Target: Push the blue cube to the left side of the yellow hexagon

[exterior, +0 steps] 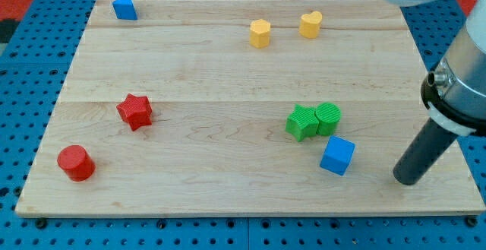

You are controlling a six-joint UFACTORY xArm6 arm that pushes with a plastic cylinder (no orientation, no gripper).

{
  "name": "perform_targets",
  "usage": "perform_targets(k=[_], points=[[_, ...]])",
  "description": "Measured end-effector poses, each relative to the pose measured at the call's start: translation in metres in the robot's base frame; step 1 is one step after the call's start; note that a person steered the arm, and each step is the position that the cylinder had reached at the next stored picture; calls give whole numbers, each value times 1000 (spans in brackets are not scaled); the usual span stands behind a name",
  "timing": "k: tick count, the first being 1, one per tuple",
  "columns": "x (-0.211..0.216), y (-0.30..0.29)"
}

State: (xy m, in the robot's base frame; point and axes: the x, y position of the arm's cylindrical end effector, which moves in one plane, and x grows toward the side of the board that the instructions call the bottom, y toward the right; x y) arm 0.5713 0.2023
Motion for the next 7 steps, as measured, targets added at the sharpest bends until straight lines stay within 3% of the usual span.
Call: perform_targets(k=[2,3,4,6,7], points=[[-12,-86],[-9,-27],[-25,-50],[-43,-208],[-78,-263]])
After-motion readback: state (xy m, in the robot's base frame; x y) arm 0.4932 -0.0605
